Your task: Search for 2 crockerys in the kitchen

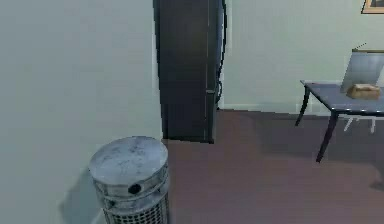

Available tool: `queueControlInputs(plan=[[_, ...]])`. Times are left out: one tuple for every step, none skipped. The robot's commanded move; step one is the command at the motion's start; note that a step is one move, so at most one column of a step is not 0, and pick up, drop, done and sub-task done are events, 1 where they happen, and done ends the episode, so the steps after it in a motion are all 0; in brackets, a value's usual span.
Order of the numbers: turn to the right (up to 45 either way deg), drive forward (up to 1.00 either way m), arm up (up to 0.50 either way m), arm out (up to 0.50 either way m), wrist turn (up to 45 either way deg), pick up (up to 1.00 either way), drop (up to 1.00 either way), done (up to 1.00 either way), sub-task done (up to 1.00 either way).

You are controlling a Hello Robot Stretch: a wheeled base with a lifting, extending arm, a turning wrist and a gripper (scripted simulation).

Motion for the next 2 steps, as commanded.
queueControlInputs(plan=[[0.0, 0.30, 0.00, 0.00, 0.0, 0.00, 0.00, 0.00, 0.00], [18.0, 0.00, 0.00, 0.00, 0.0, 0.00, 0.00, 0.00, 0.00]])
